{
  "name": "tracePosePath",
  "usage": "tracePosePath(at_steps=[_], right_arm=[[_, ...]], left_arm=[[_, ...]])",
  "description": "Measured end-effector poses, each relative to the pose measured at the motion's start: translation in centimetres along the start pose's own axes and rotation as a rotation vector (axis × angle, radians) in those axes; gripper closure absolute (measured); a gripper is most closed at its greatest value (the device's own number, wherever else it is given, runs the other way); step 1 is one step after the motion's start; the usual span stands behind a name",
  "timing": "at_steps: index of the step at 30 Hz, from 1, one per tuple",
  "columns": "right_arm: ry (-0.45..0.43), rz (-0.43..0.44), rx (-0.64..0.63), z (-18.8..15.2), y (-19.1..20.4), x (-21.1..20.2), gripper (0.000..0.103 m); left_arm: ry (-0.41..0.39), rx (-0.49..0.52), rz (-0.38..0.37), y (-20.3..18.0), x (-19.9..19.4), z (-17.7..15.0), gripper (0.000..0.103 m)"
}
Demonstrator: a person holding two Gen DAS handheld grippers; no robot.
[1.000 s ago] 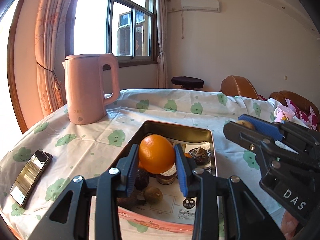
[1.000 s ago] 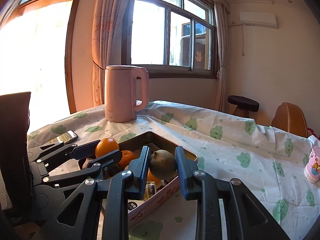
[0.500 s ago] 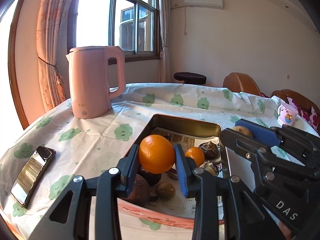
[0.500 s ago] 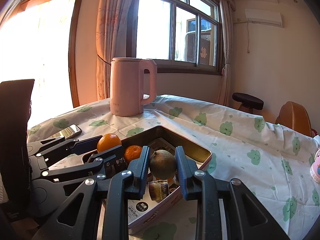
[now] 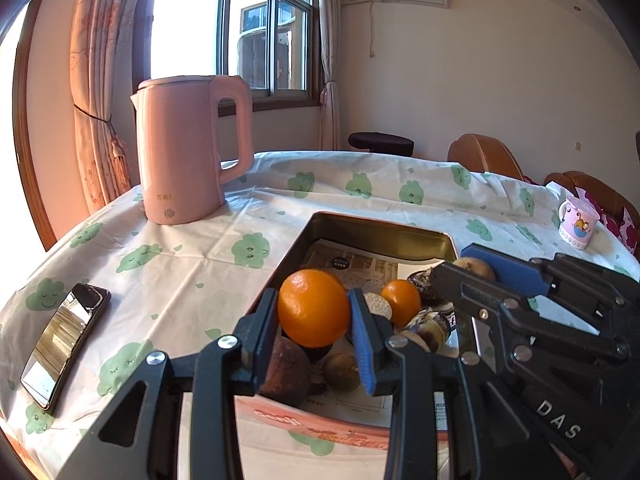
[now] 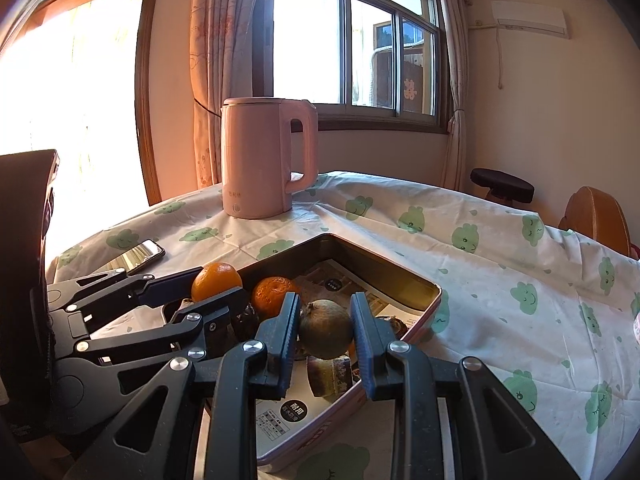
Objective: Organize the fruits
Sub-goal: 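Lower the orange into the tin box and open the left tool while the right tool releases the brown fruit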
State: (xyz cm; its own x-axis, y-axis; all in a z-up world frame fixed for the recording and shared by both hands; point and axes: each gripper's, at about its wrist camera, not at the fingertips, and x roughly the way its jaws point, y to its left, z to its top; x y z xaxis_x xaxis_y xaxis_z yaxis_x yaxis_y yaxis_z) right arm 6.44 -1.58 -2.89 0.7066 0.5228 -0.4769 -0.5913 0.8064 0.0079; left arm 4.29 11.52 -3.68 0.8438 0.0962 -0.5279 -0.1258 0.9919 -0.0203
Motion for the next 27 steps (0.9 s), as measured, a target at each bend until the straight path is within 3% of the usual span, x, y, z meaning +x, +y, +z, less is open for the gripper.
tracePosePath(at_steps=[19,23,27], right_arm=[[0.107,0.019,-0.007,-0.7,0.3,2.7,0.075],[0.116,0.011,0.007,-0.8,0.2,2.7,0.068],[0.104,-0.001,0.036,-0.8,-0.4,2.4,0.057]], left_arm=[[0.058,-0.013,0.013,0.8,1.0,-0.1,0.063],[0.052,-0.017,0.02,0.9,0.8,-0.2,0.061],[0.035,-0.039,0.019,1.4,0.5,-0.2,0.05]])
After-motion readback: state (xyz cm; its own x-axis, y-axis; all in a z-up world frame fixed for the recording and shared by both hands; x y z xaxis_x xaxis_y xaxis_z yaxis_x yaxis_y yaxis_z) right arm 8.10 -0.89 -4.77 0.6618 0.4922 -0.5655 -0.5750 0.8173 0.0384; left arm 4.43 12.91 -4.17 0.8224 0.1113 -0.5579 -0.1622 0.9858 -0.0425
